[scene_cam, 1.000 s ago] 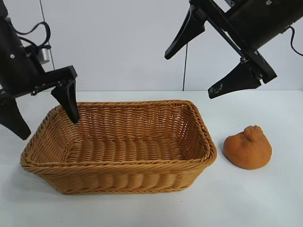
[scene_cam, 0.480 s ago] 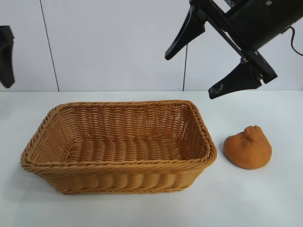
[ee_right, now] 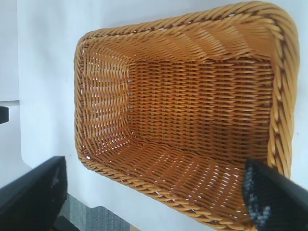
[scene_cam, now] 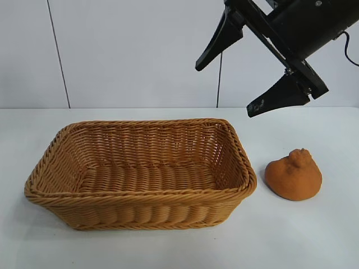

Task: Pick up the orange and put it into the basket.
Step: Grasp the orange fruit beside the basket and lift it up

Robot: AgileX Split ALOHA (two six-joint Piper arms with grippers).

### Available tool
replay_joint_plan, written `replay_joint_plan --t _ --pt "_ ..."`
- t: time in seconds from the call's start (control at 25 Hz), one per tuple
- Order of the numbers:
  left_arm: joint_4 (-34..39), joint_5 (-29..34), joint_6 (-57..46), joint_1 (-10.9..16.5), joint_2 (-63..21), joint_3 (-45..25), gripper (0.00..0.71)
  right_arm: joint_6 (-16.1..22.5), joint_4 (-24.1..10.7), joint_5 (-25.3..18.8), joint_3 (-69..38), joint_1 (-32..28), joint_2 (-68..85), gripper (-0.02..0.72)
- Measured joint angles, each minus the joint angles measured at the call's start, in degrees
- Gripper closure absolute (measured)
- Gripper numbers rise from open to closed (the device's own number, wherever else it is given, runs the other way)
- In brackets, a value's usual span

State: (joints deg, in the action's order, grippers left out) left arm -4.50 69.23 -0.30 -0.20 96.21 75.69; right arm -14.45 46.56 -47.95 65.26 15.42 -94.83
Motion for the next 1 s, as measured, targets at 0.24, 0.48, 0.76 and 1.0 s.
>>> replay_joint_plan --t 0.24,0.48,0.76,1.0 --pt "0.0 0.1 0.0 -0.05 -10.13 -4.48 0.037 0.0 0.0 0.0 0.0 0.0 0.0 0.027" --pt "0.02 0.27 0.3 -0.05 -27.6 -14.82 0.037 0.0 0.0 0.0 0.0 0.0 0.0 0.027" --pt "0.31 0.0 0.3 -0.05 -48.0 -28.19 0.037 0.0 0.01 0.0 0.0 0.0 0.0 0.027" --pt "0.31 -6.17 0.3 -0.05 -63.35 -39.58 0.037 0.0 -0.1 0.0 0.0 0.0 0.0 0.027"
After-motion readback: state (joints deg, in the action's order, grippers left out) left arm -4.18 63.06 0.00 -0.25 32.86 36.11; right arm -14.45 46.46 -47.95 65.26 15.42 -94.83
